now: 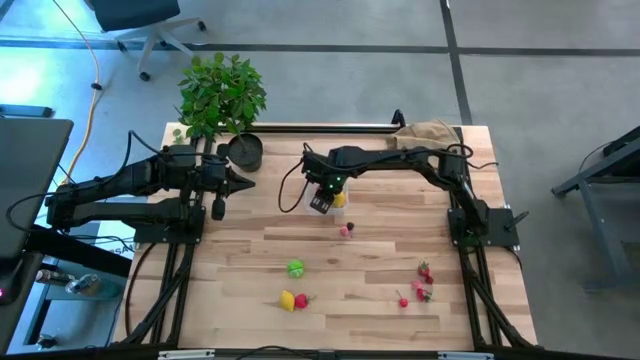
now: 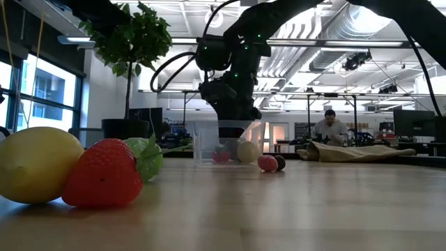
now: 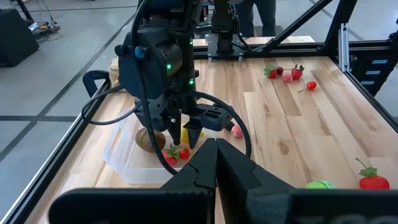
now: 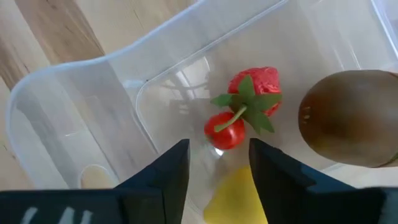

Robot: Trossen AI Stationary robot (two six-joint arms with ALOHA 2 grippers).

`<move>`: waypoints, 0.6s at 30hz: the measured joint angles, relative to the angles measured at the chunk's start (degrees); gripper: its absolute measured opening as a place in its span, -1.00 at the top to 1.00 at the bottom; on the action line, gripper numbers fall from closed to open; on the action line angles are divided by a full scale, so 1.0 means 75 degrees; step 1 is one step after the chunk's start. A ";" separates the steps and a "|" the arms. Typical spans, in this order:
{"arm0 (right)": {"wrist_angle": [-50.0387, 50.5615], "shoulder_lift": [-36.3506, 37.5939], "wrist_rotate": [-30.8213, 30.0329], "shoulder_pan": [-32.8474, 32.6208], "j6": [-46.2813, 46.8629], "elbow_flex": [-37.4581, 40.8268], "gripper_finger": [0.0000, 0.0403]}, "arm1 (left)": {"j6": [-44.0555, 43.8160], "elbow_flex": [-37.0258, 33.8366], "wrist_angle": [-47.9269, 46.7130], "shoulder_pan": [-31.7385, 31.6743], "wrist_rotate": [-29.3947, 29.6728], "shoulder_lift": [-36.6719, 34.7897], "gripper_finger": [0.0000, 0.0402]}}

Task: Pick and placing Produce into tupperware
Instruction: Put the top right red strawberry into the transparent bin

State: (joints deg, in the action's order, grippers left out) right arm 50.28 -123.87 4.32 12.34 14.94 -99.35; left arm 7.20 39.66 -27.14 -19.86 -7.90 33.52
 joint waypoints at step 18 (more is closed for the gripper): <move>0.1867 0.1896 -0.1018 -0.0066 0.0189 -0.0149 0.20 | 0.0002 0.0000 0.0003 -0.0002 0.0000 0.0000 1.00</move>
State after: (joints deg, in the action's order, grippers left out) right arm 64.28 -109.65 -3.32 11.84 16.35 -100.47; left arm 7.21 39.66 -27.12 -19.88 -7.90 33.52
